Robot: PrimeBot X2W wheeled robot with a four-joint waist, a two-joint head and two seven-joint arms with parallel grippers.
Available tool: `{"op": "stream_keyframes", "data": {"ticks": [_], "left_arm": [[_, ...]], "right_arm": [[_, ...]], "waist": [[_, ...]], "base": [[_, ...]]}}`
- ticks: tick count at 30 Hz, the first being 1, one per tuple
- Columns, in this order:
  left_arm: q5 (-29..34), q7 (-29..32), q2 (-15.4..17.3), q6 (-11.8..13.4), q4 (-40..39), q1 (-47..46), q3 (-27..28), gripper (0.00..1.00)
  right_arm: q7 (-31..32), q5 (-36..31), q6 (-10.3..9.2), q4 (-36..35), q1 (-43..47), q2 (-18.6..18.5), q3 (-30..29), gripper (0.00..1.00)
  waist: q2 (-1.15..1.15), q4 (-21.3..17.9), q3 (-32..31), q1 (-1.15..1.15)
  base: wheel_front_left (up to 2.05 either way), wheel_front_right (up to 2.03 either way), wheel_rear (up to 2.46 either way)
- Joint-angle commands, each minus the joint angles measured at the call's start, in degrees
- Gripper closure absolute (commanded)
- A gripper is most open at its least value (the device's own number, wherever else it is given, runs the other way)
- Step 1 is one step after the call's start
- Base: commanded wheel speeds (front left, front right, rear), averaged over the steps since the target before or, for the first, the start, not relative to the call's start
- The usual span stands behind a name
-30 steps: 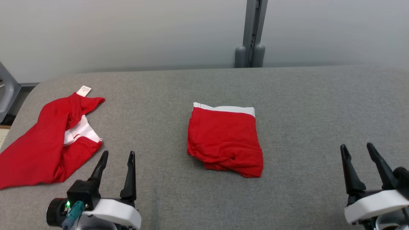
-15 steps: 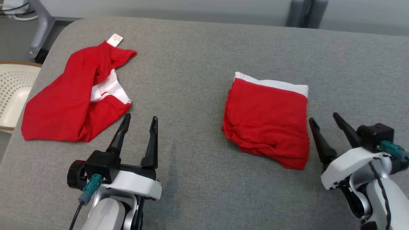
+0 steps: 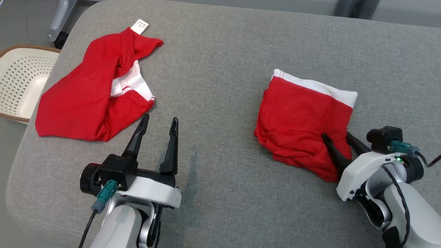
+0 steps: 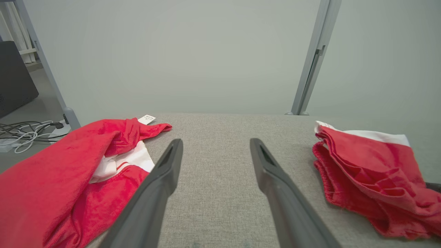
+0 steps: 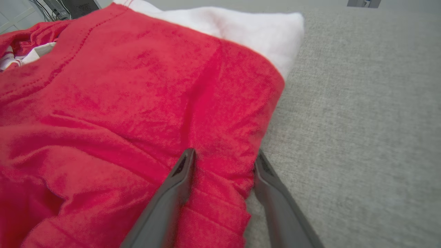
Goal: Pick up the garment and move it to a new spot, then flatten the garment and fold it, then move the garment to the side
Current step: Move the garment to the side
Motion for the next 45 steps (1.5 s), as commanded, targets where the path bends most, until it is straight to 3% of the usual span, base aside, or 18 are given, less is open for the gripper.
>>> {"op": "stream_keyframes", "data": {"ticks": [1,8,21,31,45], "left_arm": [[0.0,-0.3,0.0,-0.4,0.1,-1.1,0.2,0.00],[0.8,-0.3,0.4,-0.5,-0.2,0.1,0.4,0.00],[2.6,1.2,3.4,-0.8,-2.7,0.2,-0.5,0.00],[4.1,4.8,6.1,-0.5,-7.9,-2.1,-1.2,0.00],[7.9,9.0,8.1,-1.4,-15.1,-9.6,-3.8,0.00]], "right_arm": [[0.6,0.6,0.03,1.3,0.3,-0.3,1.1,1.00],[-2.1,1.6,0.01,-0.1,-0.3,-2.4,4.3,1.00],[-3.3,3.1,0.01,-4.6,3.4,-9.2,8.8,1.00],[-5.8,3.9,0.01,-1.8,-4.6,-14.4,15.9,1.00],[-12.0,6.2,0.01,11.1,-20.8,-29.4,23.6,1.00]], "waist": [[0.00,-0.2,-0.1,0.00],[0.00,-3.3,-1.5,0.00],[0.00,-16.2,-3.0,0.00],[0.00,-25.9,1.1,0.00],[0.00,-27.0,12.3,0.00]], "base": [[0.00,0.00,0.00],[0.00,0.00,0.00],[0.00,0.00,0.00],[0.00,0.00,0.00],[0.00,0.00,0.00]]}}
